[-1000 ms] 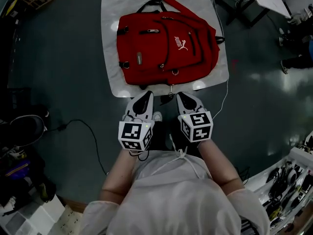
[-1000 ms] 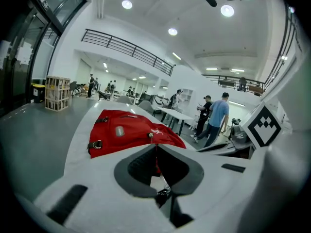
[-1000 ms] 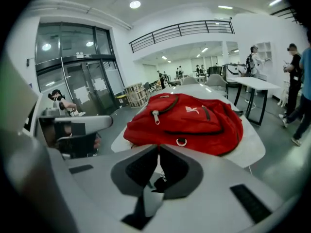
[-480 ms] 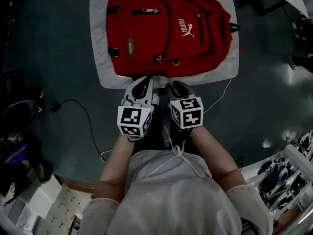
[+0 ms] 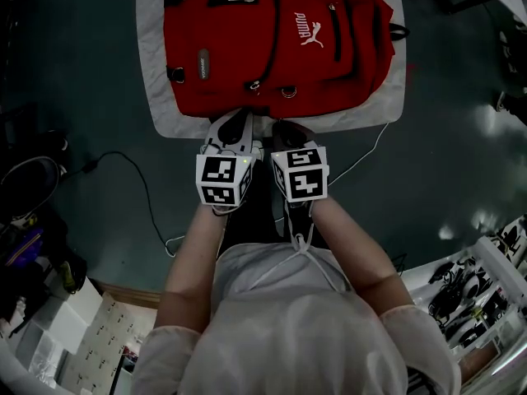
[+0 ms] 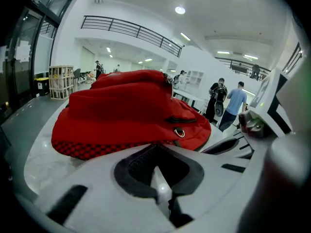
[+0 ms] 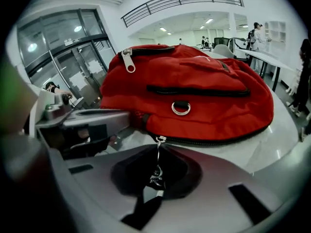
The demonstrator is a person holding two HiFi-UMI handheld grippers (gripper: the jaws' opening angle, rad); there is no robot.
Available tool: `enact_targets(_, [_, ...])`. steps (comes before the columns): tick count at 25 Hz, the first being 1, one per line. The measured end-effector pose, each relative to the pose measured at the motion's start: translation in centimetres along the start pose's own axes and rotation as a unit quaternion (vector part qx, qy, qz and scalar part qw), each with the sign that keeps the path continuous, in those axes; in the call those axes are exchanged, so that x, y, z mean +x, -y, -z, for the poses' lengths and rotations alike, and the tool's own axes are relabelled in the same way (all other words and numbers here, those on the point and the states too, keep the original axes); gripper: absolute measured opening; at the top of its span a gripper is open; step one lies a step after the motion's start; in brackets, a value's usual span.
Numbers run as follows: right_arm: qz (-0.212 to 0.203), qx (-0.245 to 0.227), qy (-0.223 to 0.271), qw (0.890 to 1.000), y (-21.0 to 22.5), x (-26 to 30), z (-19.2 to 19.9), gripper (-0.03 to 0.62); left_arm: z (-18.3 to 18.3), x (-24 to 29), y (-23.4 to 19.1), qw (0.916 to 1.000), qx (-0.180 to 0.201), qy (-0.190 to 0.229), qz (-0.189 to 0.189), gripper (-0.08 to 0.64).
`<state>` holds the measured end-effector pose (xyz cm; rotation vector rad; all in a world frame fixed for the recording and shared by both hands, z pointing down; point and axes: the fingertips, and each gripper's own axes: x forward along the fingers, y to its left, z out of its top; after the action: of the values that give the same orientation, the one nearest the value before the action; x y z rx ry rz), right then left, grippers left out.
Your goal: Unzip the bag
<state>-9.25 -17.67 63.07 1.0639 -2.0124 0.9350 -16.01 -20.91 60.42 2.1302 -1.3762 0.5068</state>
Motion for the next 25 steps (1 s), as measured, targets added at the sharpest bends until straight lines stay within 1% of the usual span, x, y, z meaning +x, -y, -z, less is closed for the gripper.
enact_targets(5, [-0.026, -0.01, -0.008, 1.0, 0.0, -0.1, 0.1, 0.031, 0.6, 0.6, -0.4, 0.9997, -0.001, -0.019, -0.017, 0.021])
enact_targets(8, [-0.039, -0.019, -0.013, 0.999, 0.3, -0.1, 0.2, 0.029, 0.9, 1.1, -0.7, 0.9984, -0.016, -0.051, -0.017, 0.021])
enact_targets(11, [-0.046, -0.043, -0.02, 0.998, 0.7, -0.3, 0.3, 0.029, 1.1, 1.6, -0.9, 0.997, -0.027, -0.071, -0.016, 0.021])
enact_targets(16, [-0.066, -0.083, -0.029, 0.994, 1.3, -0.5, 0.3, 0.029, 1.1, 1.7, -1.1, 0.9965, -0.008, -0.076, -0.034, 0.02])
enact_targets(20, [-0.086, -0.087, -0.043, 0.992, 2.2, -0.8, 0.5, 0.029, 1.2, 2.0, -1.0, 0.9952, -0.001, -0.084, -0.051, 0.02])
enact_targets(25, [-0.088, -0.111, -0.055, 0.988, 3.5, -1.3, 0.6, 0.029, 1.2, 2.0, -1.2, 0.9939, 0.006, -0.086, -0.069, 0.02])
